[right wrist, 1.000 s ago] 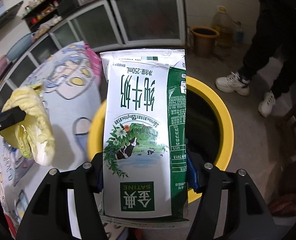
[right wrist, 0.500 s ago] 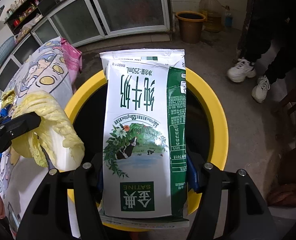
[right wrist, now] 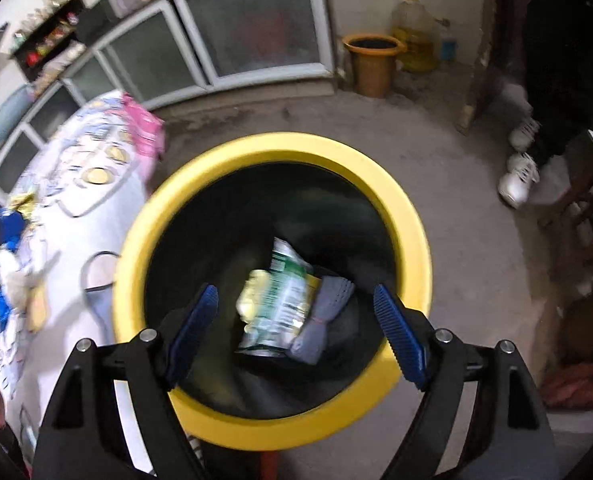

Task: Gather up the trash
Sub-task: 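Move both tools back over the table toward the snack wrappers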

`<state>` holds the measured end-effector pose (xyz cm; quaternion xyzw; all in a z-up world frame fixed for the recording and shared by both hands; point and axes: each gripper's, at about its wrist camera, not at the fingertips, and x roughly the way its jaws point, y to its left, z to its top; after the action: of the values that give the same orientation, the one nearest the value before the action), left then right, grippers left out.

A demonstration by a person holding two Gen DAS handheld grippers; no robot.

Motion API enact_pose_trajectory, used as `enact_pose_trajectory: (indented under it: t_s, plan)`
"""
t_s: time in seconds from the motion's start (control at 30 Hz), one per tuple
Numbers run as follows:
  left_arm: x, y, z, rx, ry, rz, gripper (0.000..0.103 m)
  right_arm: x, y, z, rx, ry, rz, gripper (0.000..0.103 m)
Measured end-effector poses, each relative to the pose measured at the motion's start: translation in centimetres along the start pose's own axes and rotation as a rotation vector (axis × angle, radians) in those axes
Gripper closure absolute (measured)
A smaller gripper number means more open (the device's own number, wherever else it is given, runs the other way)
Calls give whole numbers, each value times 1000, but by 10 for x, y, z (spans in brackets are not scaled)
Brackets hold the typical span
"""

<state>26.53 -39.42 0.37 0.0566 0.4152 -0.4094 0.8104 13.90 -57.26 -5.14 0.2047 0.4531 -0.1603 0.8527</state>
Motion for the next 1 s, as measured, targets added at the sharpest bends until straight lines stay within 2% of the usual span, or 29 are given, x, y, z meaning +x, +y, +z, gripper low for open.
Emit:
enact_pose_trajectory:
  t_s: [0.17,0.27,0.47,0.63,0.73,0.83,1.0]
  plan:
    - [-51,24,-17,5,-57,36,8,-25,37,-8,-110,-93,94,26]
    - [-94,49,-35,5,-96,37,8,-40,76,-12,-230,-144,177,26]
    - [-178,116,-76,11,-144,182,8,-54,151,-21,-444,-167,348,26]
    - [-224,179,-107,-36,-140,329,8,-52,205,-28,-565,-148,425,26]
    - [-243,219,-121,-101,-141,387,8,-46,236,-32,-638,-131,433,26]
    - [-249,259,-123,-200,-132,479,8,-39,257,-35,-685,-120,412,26]
    - [-239,317,-121,-413,-113,486,8,-24,286,-38,-735,-89,393,26]
